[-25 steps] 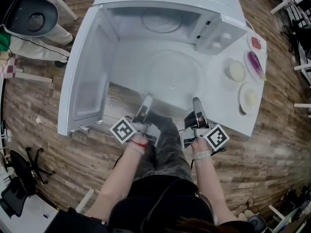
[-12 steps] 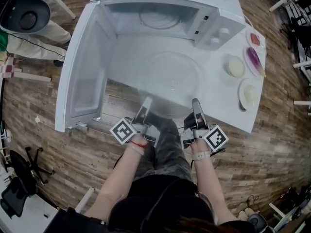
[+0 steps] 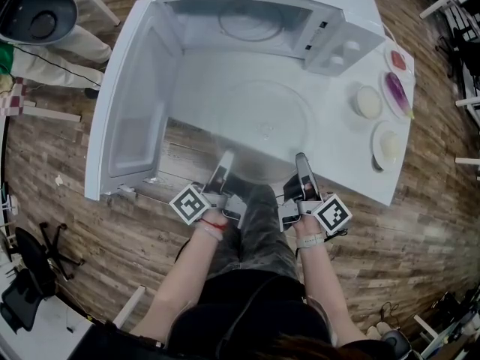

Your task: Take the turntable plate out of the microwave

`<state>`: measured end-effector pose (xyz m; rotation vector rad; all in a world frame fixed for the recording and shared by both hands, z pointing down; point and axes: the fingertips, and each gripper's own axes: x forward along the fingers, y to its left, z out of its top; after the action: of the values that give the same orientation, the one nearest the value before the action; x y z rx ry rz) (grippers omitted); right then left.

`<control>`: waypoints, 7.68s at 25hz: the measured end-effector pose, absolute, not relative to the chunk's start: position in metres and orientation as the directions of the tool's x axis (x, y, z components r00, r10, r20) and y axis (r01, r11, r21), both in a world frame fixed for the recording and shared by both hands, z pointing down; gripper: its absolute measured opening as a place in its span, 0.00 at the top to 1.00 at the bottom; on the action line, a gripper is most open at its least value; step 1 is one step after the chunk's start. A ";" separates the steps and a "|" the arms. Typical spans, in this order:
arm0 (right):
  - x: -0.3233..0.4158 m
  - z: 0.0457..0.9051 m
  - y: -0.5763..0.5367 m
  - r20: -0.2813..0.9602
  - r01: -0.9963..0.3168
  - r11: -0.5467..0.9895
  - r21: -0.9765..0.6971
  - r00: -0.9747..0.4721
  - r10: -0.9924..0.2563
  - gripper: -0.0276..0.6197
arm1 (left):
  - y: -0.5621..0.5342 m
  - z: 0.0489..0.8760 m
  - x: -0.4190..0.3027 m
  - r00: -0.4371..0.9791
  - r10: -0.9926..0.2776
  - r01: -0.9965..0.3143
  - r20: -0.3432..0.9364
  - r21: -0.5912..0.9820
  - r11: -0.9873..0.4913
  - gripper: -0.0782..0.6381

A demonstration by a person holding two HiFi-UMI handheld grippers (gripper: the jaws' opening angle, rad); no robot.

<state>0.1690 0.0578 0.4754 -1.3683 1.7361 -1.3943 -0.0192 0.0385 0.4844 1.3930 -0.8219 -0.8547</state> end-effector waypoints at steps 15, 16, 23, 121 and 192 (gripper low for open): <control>0.155 0.485 0.061 0.218 -0.384 -0.062 -0.921 -0.377 -0.900 0.86 | 0.048 0.495 -0.033 0.438 -0.899 0.031 0.010 0.999 0.027 0.84; 0.155 0.485 0.061 0.222 -0.388 -0.064 -0.920 -0.378 -0.899 0.86 | 0.047 0.496 -0.034 0.438 -0.899 0.030 0.009 0.999 0.025 0.84; 0.154 0.488 0.061 0.287 -0.414 -0.113 -0.903 -0.388 -0.876 0.86 | 0.045 0.496 -0.034 0.430 -0.903 0.062 0.006 0.997 0.036 0.84; 0.092 0.494 0.086 0.230 -0.012 -0.254 -0.967 -0.467 -0.854 0.89 | 0.059 0.490 -0.001 0.709 -0.705 -0.168 0.035 0.978 -0.120 0.69; 0.086 0.500 0.049 0.247 -0.102 -0.226 -0.969 -0.488 -0.837 0.88 | 0.031 0.497 0.032 0.664 -0.747 0.061 0.044 0.992 0.113 0.83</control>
<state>0.0865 0.0491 0.4999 -1.1329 1.4921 -1.7694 0.0318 0.0306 0.4967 1.3380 -0.6411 -0.6565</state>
